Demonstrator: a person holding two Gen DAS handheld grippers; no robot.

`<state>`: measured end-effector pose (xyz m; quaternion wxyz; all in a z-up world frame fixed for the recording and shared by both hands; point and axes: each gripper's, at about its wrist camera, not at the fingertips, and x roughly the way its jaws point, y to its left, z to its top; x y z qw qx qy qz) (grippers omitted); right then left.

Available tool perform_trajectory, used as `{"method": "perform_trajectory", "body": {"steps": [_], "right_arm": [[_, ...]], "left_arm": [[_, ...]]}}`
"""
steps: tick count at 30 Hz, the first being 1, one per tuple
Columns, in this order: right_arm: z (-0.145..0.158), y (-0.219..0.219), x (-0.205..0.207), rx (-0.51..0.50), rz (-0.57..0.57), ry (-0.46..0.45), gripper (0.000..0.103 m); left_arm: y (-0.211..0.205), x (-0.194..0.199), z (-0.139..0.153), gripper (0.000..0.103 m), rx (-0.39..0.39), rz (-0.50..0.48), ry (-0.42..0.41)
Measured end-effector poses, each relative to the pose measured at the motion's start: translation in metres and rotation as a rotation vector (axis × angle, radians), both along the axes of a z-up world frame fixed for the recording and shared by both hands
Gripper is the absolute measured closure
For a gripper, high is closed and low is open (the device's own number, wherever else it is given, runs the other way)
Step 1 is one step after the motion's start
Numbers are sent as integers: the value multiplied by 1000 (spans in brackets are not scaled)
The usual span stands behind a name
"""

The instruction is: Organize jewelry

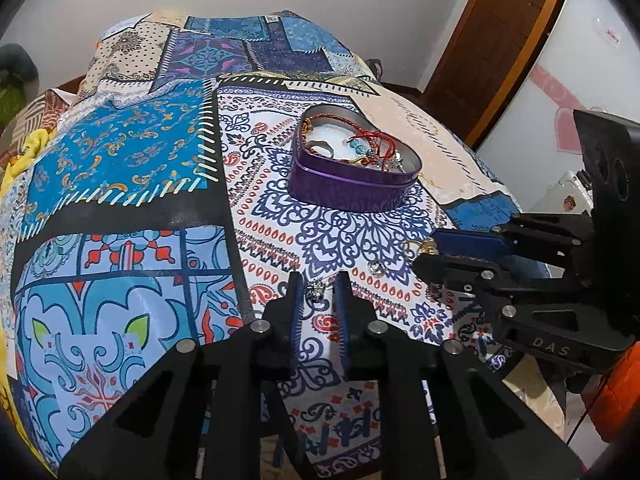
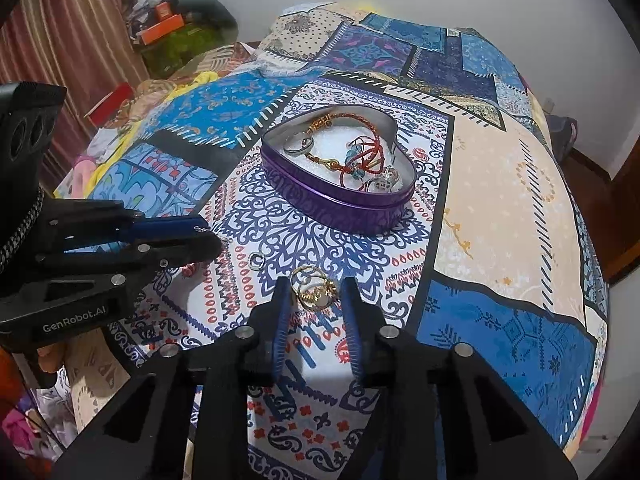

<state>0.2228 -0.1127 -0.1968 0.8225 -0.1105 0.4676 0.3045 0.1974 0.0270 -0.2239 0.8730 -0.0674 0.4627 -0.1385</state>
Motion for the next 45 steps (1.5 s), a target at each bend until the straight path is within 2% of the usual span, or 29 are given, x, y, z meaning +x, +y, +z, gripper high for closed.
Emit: {"method": "perform_trajectory", "body": {"steps": [1, 9, 24, 33, 45], "right_arm": [[1, 0, -1, 2, 0, -5, 82], [5, -5, -1, 14, -30, -22, 83], [34, -23, -1, 44, -88, -87, 83], [49, -25, 8, 78, -111, -125, 83], [62, -14, 29, 115, -109, -163, 83]], "left_arm": [[0, 0, 0, 94, -3, -4, -1], [-3, -3, 6, 94, -1, -11, -19], [9, -9, 43, 94, 12, 42, -115], [11, 4, 66, 94, 32, 60, -183], [0, 33, 81, 94, 36, 27, -248]]}}
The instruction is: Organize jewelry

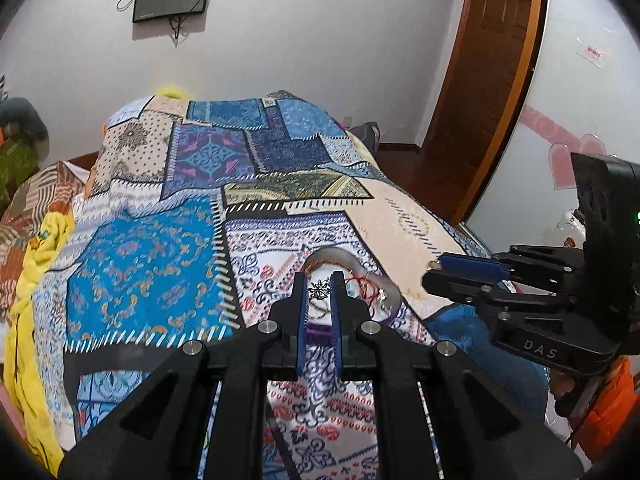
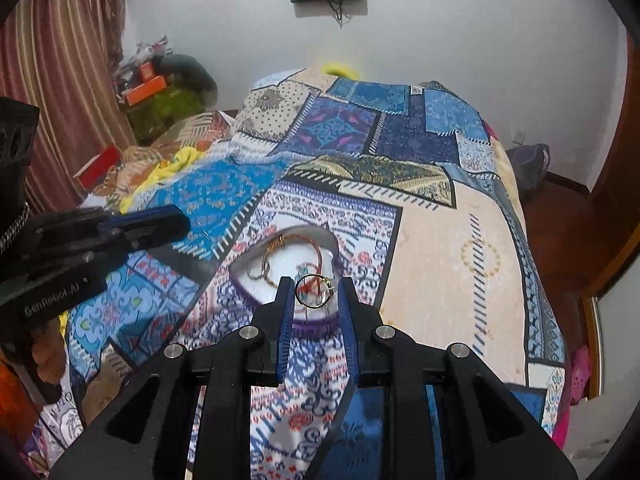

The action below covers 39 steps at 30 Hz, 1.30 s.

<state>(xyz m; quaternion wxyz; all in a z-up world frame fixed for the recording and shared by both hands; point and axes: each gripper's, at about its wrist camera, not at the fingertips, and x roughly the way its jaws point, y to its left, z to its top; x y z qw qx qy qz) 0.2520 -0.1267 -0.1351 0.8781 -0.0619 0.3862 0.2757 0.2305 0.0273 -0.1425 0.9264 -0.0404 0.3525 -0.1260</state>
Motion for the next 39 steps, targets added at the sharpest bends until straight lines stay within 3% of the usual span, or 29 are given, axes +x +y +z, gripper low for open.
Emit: {"method": "perform_trajectory", "body": {"steps": [9, 23, 33, 39], "right_arm": [[1, 13, 10, 8, 38, -19, 83], [-29, 30, 28, -65, 112, 46, 83], [-37, 33, 35, -86, 133, 80, 83], [-39, 34, 36, -104, 130, 87, 83]], "left_arm": [[-11, 20, -6, 94, -15, -33, 3], [-15, 51, -37, 94, -23, -63, 84], [-10, 58, -50, 94, -61, -75, 142], [-8, 55, -45, 94, -52, -56, 131]]}}
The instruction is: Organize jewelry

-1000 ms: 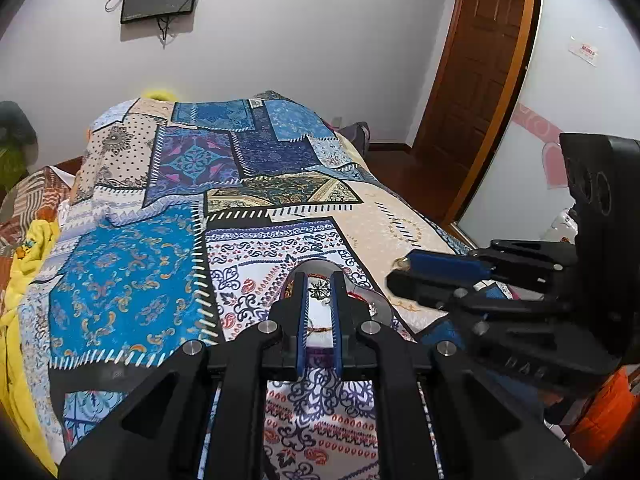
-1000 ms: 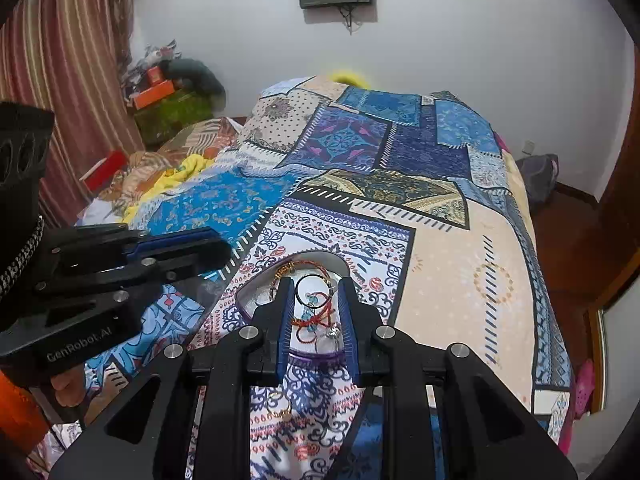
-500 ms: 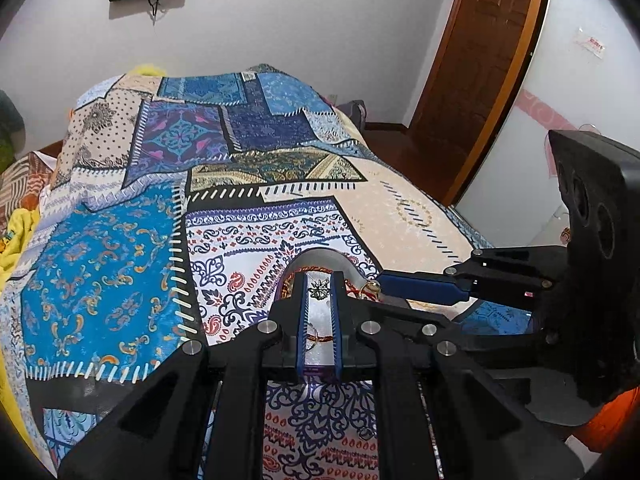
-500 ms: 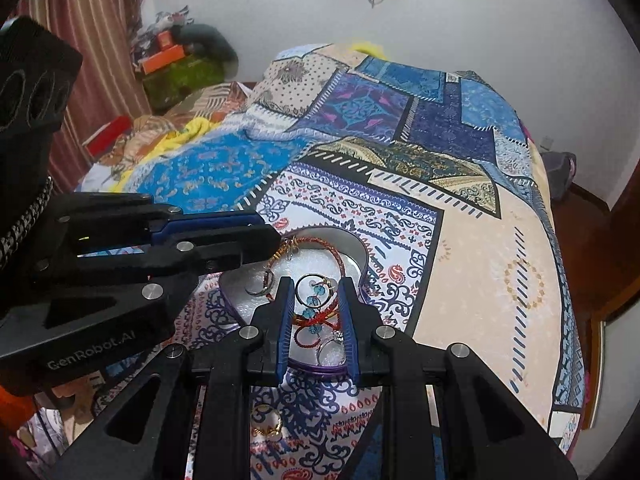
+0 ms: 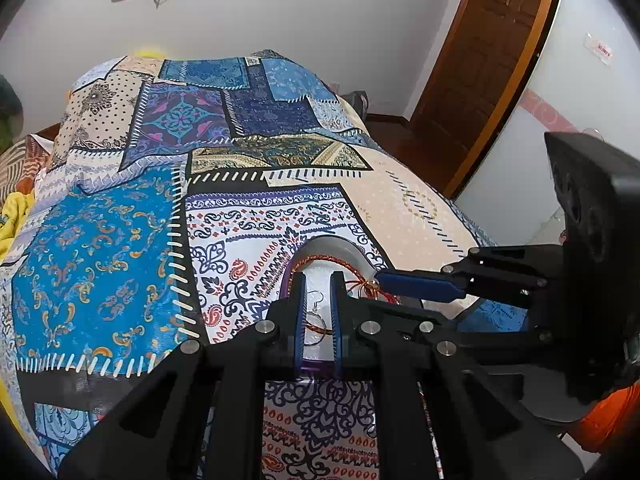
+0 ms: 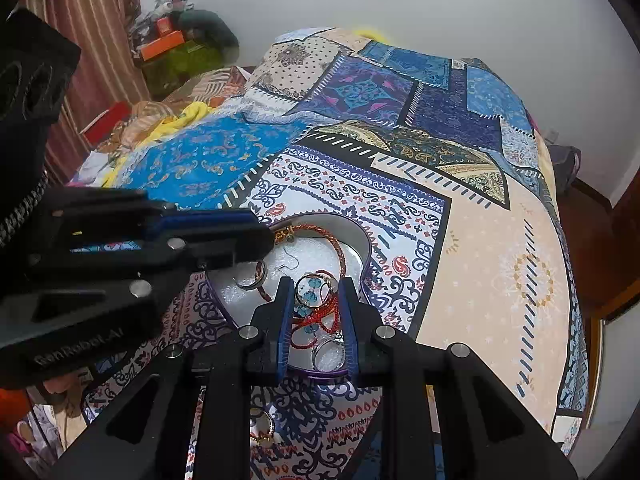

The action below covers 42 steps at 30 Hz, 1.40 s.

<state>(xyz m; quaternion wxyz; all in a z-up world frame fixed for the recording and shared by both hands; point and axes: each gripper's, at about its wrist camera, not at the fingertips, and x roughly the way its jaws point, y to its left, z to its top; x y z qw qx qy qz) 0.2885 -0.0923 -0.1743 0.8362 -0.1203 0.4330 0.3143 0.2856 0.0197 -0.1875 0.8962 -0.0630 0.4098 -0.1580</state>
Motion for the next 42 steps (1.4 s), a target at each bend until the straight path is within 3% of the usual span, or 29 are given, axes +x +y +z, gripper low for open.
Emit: {"method": "perform_trajectory", "body": {"steps": [11, 27, 34, 42], "right_arm": [[4, 3, -9, -34, 3, -6, 82], [46, -19, -42, 18, -60, -60, 82], [48, -32, -54, 25, -92, -56, 73], [17, -40, -64, 12, -113, 31, 70]], "left_arm": [[13, -17, 21, 94, 18, 45, -37], [14, -65, 49, 90, 80, 76, -79], [13, -85, 45, 74, 105, 85, -64], [4, -96, 16, 73, 95, 59, 22]]}}
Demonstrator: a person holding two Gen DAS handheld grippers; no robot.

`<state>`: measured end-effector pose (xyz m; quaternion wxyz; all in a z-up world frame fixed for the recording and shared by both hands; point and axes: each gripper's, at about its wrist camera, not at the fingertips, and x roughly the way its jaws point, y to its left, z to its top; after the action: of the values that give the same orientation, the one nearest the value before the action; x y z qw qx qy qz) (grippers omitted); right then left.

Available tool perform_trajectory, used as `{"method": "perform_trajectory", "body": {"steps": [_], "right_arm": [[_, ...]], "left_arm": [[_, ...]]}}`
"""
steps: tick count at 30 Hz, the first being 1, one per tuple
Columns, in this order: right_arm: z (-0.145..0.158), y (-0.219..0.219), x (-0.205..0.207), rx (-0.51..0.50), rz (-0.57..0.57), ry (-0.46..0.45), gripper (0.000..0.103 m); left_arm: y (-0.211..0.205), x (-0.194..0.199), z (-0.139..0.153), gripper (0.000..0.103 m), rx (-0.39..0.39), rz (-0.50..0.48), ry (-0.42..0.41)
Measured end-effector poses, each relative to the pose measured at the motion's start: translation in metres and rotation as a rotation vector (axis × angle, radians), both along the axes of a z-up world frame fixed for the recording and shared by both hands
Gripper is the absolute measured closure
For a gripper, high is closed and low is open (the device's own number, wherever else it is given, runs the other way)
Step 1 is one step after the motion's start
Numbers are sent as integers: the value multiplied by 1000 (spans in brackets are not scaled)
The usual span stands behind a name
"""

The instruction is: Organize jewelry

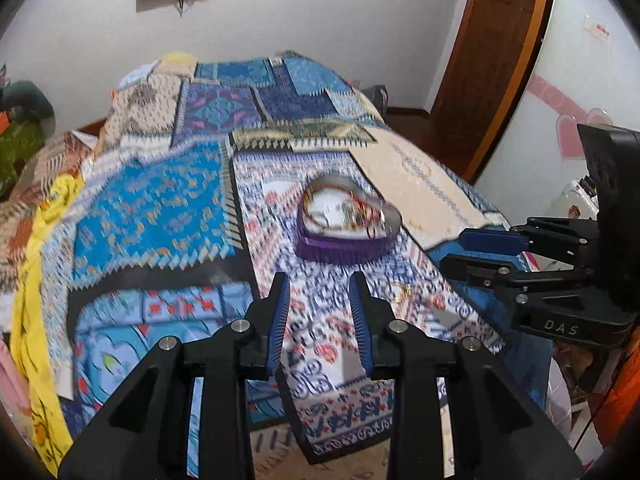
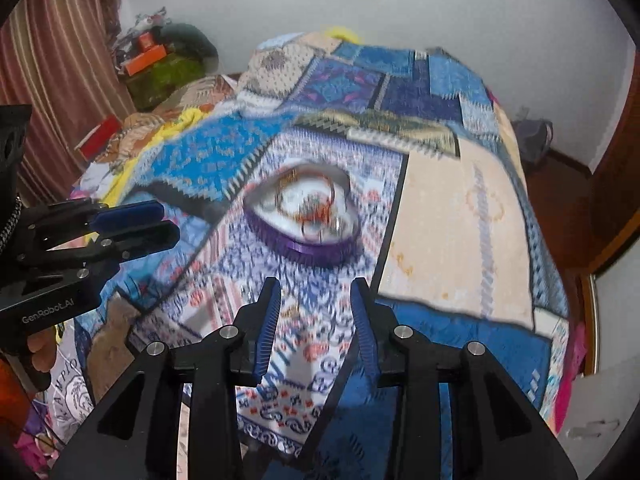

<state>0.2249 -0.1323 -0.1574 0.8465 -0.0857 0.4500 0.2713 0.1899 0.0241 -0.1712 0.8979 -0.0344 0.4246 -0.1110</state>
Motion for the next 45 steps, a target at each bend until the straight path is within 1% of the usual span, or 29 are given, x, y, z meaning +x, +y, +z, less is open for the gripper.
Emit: {"method": "perform_trajectory", "body": {"steps": [1, 6, 10, 12, 15, 18, 20, 21, 22, 23, 24, 25, 27, 31, 35, 39, 41, 43, 45], "right_arm": [[-4, 0, -1, -3, 1, 11, 70], [-20, 6, -3, -33, 36, 42, 70], [-31, 17, -1, -59, 78, 60, 70], [-37, 22, 0, -82, 104, 70, 70], [-39, 26, 0, -96, 121, 45, 70], [-40, 27, 1, -99, 139, 39, 70], [-40, 28, -1, -106, 159, 19, 71], [-40, 29, -3, -117, 172, 7, 75], [-40, 31, -4, -128, 187, -5, 82], [-40, 32, -5, -130, 198, -6, 85], [-40, 33, -6, -133, 202, -10, 85], [-40, 33, -5, -133, 201, -13, 86], [-39, 30, -2, -125, 187, -14, 86], [-35, 18, 3, -88, 136, -12, 86], [-32, 6, 7, -55, 95, -5, 85], [-31, 3, 6, -63, 98, -13, 85], [-30, 2, 6, -56, 97, -13, 85], [-29, 2, 5, -52, 99, -17, 85], [-28, 2, 5, -50, 98, -23, 85]], "left_arm": [[-1, -1, -5, 73, -12, -2, 18], [-1, -6, -20, 73, -37, 13, 50], [1, -4, -32, 73, -42, 17, 88], [0, -3, -38, 73, -48, 2, 111], [-6, -3, -43, 73, -35, -20, 119], [-10, -2, -44, 73, -37, -27, 111], [-11, -1, -45, 73, -47, -27, 110], [-13, 0, -45, 73, -56, -33, 113], [-15, 1, -45, 73, -59, -37, 110], [-16, 2, -45, 74, -56, -41, 108], [-18, 2, -44, 74, -49, -47, 104], [-20, 3, -44, 77, -45, -54, 103], [-23, 4, -44, 78, -42, -63, 104], [-28, 9, -45, 83, -42, -82, 114], [-32, 12, -47, 83, -23, -86, 112], [-36, 16, -49, 83, -3, -90, 110], [-39, 17, -50, 89, 13, -94, 106], [-41, 20, -51, 93, 24, -96, 107], [-41, 22, -51, 94, 15, -100, 108]]}}
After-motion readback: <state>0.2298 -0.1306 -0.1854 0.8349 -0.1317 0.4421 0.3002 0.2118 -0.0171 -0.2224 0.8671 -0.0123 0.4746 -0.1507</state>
